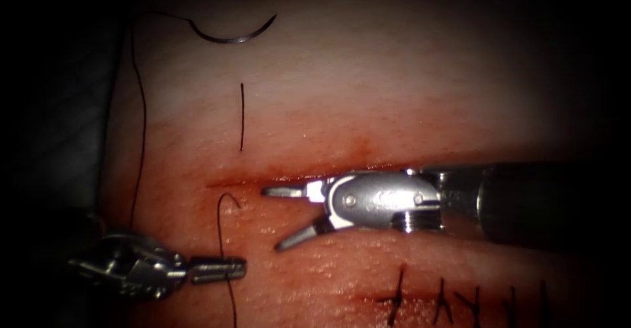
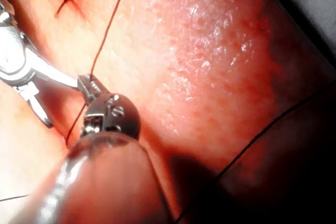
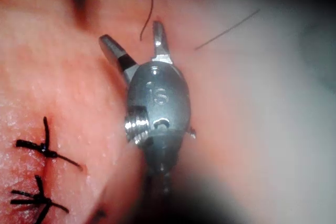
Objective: Wound Closure
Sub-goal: Use the right gripper to adjust the length of suture in the left tool.
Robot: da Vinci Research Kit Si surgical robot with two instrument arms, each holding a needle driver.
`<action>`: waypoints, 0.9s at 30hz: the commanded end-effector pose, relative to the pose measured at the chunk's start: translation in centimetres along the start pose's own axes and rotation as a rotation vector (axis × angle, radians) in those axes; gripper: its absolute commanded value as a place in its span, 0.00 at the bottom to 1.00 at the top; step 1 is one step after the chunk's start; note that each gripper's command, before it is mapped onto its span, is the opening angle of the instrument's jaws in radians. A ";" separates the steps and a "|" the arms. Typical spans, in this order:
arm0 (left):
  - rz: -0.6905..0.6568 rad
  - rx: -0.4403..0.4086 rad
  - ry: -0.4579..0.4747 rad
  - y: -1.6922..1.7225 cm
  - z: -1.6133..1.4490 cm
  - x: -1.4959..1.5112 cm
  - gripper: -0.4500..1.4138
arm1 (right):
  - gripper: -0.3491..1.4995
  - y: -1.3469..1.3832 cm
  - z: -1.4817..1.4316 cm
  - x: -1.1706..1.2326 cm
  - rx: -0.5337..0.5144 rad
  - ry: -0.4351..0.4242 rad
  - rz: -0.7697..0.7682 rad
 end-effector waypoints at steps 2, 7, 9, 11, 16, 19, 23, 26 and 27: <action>-0.004 0.000 0.003 -0.02 0.07 -0.09 0.00 | 0.84 0.10 0.15 0.05 -0.030 0.025 -0.021; -0.011 -0.001 0.005 -0.08 0.08 -0.13 0.00 | 0.84 0.11 0.28 0.14 -0.021 0.048 -0.026; -0.006 -0.002 0.017 -0.09 0.08 -0.13 0.00 | 0.84 0.12 0.36 0.16 -0.019 0.056 -0.033; -0.006 -0.002 0.018 -0.09 0.07 -0.13 0.00 | 0.84 0.14 0.42 0.17 -0.024 0.055 -0.044; -0.007 -0.003 0.020 -0.11 0.07 -0.14 0.00 | 0.85 0.15 0.51 0.21 -0.018 0.069 -0.069; -0.008 -0.003 0.021 -0.13 0.07 -0.14 0.00 | 0.74 0.14 0.51 0.24 -0.013 0.078 -0.088; -0.009 -0.003 0.021 -0.13 0.07 -0.14 0.00 | 0.00 0.15 0.51 0.22 0.050 0.087 -0.102; -0.016 -0.003 0.025 -0.15 0.05 -0.13 0.21 | 0.00 0.24 0.50 0.10 0.063 0.071 -0.105; -0.017 -0.001 0.026 -0.15 0.05 -0.12 0.24 | 0.00 0.26 0.49 0.08 0.058 0.064 -0.105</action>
